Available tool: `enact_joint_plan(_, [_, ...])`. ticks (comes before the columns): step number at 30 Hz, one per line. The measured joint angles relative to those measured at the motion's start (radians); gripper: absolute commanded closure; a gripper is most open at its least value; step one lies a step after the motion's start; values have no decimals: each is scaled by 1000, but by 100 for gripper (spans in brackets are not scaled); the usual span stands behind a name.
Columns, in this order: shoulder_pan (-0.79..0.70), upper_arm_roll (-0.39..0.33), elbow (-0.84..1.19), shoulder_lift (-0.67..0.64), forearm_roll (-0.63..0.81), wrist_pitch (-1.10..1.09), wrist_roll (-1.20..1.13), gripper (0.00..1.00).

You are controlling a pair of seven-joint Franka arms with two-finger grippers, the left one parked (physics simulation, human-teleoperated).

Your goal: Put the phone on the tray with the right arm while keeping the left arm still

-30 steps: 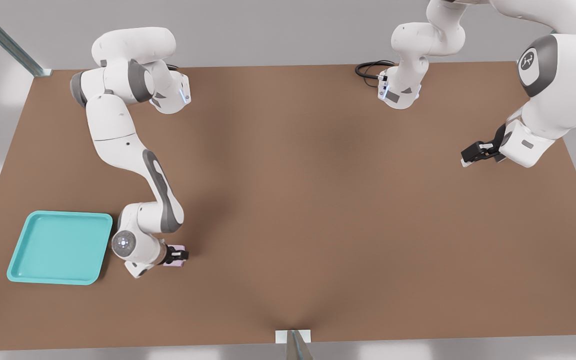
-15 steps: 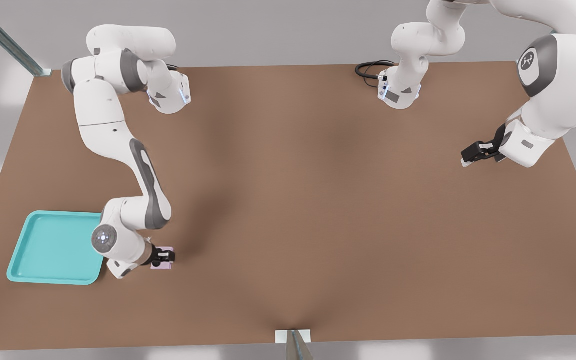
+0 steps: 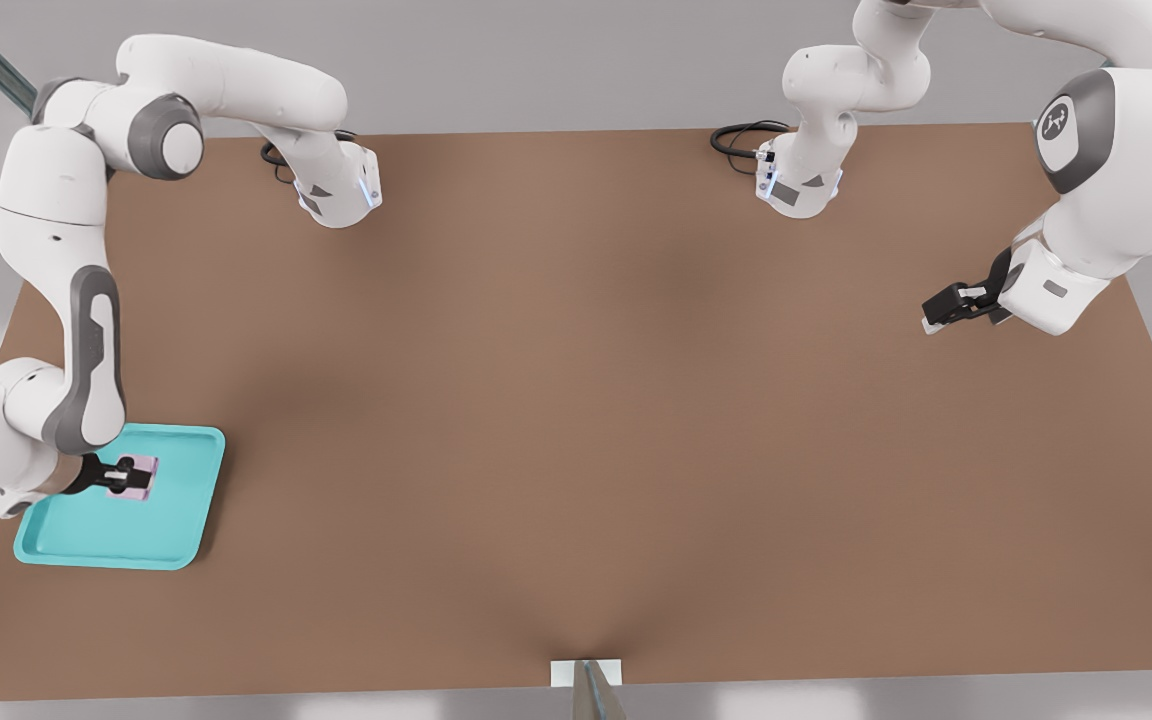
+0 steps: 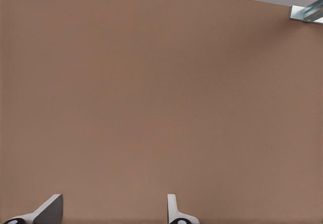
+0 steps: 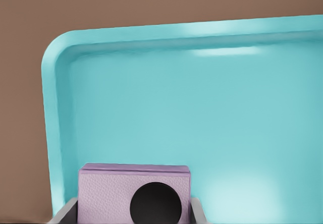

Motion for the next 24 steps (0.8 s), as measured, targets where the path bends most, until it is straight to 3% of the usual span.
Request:
enact_joint_plan(3, [-5,2,0,40,-3,19,-65,17])
enact_joint_plan(4, [-6,2,0,50,-3,27,-84,4])
enact_joint_plan(5, [-6,3,0,56,-3,36,-102,0])
enact_joint_plan(8, [-4,6,4,52,-3,54,-150,0])
enact_joint_plan(11, [58,15,42,-129,-13,-1,-183,0])
enact_joint_plan(14, [235,32,71,-329,-56,-122,-165,0])
enact_joint_plan(17, [321,74,72,-503,-74,-260,-109,0])
enact_joint_plan(21, [409,52,-40,-661,-74,-382,-19,0])
enact_joint_plan(24, [438,41,-72,-692,-57,-431,40,0])
